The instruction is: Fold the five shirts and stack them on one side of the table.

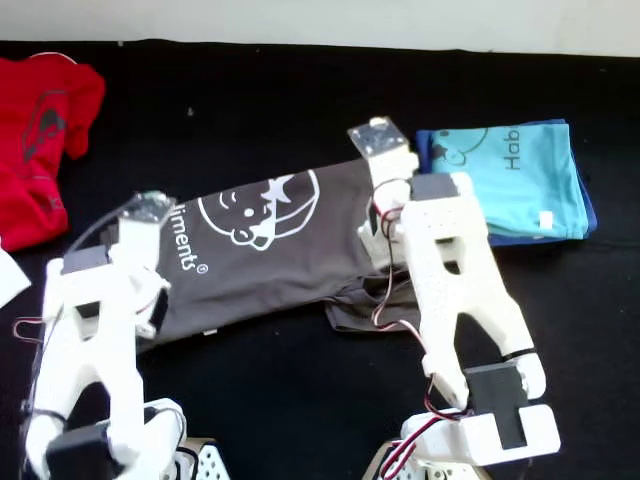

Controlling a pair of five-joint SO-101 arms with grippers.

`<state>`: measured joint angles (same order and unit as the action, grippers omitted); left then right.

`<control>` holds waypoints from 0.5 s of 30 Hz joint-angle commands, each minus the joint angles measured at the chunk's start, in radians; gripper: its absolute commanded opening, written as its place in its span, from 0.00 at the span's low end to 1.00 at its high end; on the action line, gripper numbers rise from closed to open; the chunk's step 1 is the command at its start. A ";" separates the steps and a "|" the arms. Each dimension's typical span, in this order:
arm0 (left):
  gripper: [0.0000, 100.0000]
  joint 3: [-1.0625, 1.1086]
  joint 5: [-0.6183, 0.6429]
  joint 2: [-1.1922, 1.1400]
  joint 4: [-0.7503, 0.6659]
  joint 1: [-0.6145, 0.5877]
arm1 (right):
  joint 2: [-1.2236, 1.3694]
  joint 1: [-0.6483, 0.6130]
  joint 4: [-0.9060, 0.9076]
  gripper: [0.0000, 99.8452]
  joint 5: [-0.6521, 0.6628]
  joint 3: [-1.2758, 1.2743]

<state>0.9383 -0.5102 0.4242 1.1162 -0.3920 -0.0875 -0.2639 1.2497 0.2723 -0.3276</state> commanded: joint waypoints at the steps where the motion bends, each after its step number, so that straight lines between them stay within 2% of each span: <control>1: 0.01 0.030 0.006 -0.048 -0.026 0.005 | -0.038 0.002 -0.027 0.01 0.009 -0.056; 9: 0.01 0.018 0.006 -0.088 -0.023 0.002 | -0.048 0.004 -0.028 0.01 0.009 -0.166; 15: 0.01 -0.180 0.011 -0.088 0.175 -0.001 | -0.104 0.004 0.050 0.01 0.009 -0.015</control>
<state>0.8692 -0.5102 0.3383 1.1960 -0.3920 -0.1258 -0.2639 1.2727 0.2723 -0.4289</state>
